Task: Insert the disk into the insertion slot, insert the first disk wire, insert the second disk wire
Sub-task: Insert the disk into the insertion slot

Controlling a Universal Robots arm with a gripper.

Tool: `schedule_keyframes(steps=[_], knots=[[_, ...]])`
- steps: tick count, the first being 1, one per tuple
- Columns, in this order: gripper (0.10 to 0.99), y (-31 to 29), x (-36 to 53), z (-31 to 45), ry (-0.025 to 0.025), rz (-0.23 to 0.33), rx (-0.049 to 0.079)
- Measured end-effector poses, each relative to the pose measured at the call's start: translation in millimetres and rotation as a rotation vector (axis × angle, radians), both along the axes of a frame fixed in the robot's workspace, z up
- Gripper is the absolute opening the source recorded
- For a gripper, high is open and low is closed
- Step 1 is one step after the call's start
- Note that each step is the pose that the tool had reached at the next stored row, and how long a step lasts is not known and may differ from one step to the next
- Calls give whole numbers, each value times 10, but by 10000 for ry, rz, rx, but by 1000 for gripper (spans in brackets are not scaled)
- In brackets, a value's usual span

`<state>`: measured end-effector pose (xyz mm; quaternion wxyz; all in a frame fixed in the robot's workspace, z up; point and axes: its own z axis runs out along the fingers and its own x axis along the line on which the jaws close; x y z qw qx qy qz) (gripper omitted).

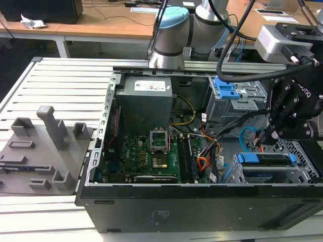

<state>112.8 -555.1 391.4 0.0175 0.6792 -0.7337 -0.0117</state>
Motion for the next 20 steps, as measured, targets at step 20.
schedule_keyframes(steps=[20], knots=[[106,1,120,-223,36,3,-2]])
